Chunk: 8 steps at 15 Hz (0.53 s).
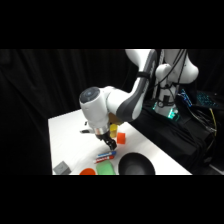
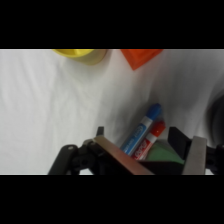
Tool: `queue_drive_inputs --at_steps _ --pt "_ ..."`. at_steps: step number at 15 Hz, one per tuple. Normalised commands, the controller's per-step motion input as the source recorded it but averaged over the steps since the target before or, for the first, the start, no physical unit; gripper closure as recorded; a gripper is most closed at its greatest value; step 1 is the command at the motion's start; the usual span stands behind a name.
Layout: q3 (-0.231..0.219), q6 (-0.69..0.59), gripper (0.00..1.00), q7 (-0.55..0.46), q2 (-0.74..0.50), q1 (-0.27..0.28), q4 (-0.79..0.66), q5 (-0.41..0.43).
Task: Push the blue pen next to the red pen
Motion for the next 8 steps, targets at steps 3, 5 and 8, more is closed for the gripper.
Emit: queue_drive_inputs --at_steps 3,5,8 --pt "0.054 -0.44 0.00 0.22 -0.50 0.088 -0.15 -0.059" --pt "0.061 -0.35 0.00 0.20 -0.36 0.040 -0.07 -0.054" --pt "0.067 -0.24 0.00 0.15 -0.25 0.000 -0.04 0.001"
